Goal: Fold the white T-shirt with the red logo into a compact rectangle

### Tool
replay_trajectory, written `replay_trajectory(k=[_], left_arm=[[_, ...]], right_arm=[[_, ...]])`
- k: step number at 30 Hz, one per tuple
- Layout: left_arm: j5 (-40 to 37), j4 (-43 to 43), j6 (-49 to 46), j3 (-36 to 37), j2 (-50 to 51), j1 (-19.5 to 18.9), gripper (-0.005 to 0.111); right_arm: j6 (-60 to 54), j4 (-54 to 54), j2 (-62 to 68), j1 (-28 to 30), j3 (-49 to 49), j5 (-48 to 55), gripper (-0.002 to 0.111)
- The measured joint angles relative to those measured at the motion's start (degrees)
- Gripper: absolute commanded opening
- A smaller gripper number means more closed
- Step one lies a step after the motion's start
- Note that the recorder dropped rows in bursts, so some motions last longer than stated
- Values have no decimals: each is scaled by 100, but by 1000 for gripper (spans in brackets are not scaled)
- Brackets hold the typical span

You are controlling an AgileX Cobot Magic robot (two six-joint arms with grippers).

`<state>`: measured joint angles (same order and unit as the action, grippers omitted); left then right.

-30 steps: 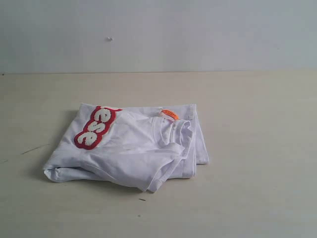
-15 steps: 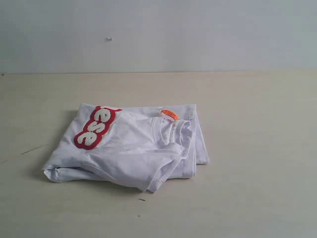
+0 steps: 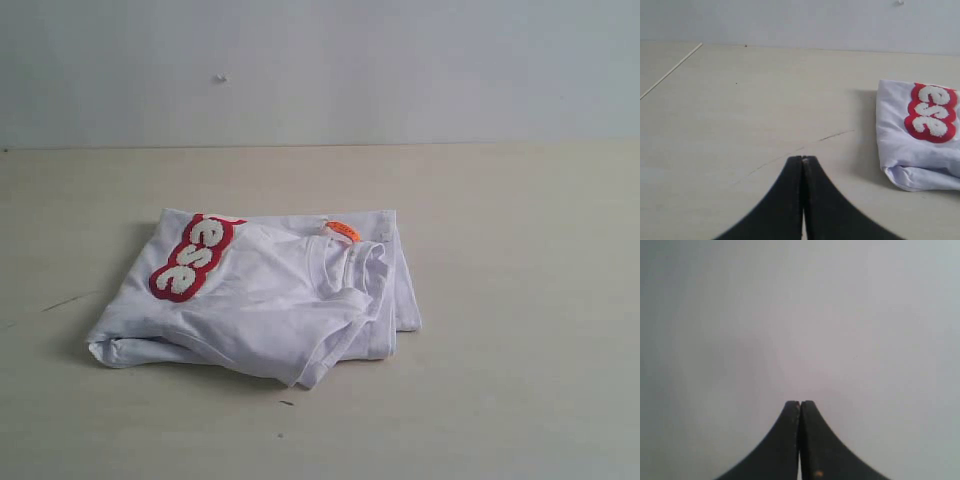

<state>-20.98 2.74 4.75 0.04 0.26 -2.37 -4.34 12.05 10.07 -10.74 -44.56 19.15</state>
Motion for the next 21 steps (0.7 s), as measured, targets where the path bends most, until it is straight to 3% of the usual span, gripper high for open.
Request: replay_trajectory(k=[15, 21], left_arm=[[0, 0, 0, 0, 0, 0, 0], [0, 0, 0, 0, 0, 0, 0]], right_arm=[[-105, -68, 0, 0, 0, -15, 0], [-304, -155, -31, 0, 90, -796, 0]])
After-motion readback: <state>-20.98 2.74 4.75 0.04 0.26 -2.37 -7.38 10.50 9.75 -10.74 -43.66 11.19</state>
